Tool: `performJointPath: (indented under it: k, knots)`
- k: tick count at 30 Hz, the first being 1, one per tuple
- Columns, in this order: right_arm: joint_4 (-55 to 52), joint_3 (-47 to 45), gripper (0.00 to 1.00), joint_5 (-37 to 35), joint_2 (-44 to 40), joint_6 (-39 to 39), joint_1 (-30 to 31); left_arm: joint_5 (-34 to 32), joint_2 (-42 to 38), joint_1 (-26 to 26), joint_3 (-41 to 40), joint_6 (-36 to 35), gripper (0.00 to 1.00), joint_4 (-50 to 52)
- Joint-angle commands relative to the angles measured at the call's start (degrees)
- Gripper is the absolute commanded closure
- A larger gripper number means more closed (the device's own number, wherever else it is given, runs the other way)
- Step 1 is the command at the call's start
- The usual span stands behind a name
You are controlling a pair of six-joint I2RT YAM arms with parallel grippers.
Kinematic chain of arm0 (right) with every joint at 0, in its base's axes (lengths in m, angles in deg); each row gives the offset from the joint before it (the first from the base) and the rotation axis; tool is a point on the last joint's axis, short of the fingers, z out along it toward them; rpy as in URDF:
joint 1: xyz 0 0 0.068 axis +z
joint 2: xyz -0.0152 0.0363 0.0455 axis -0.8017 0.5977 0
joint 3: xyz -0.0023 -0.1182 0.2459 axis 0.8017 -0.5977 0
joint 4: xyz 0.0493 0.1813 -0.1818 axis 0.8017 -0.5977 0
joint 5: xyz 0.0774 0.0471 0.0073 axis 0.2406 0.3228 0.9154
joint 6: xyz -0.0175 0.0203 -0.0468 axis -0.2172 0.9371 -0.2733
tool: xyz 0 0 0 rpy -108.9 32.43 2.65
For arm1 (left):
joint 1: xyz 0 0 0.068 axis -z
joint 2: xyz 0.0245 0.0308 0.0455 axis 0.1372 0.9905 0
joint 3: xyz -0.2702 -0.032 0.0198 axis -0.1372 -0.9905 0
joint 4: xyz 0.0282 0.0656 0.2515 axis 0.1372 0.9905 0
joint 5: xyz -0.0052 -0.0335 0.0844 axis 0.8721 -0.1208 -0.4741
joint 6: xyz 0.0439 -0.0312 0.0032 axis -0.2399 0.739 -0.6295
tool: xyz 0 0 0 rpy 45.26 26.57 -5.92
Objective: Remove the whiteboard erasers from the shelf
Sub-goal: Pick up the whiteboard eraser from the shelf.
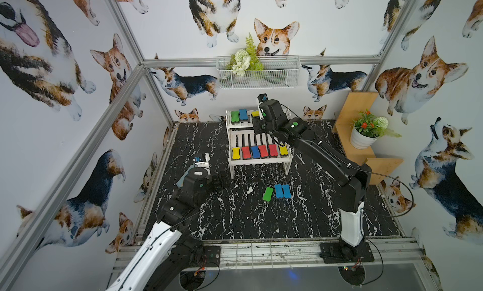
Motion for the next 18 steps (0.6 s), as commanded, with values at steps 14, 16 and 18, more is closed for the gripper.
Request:
performJointPath:
  k: [14, 16, 18]
  knots:
    - [16.58, -49.17, 0.56, -3.71, -34.10, 14.38, 11.82, -2.14, -1.61, -0.34, 1.75, -1.65, 0.01, 1.07]
    - [17.66, -54.31, 0.55, -5.73, -36.48, 17.79, 15.47, -2.59, -2.12, -0.42, 2.55, -2.01, 0.01, 1.68]
    - [18.47, -58.57, 0.55, -7.40, -37.17, 21.43, 19.33, -2.93, -2.71, -0.40, 3.06, -2.14, 0.01, 2.19]
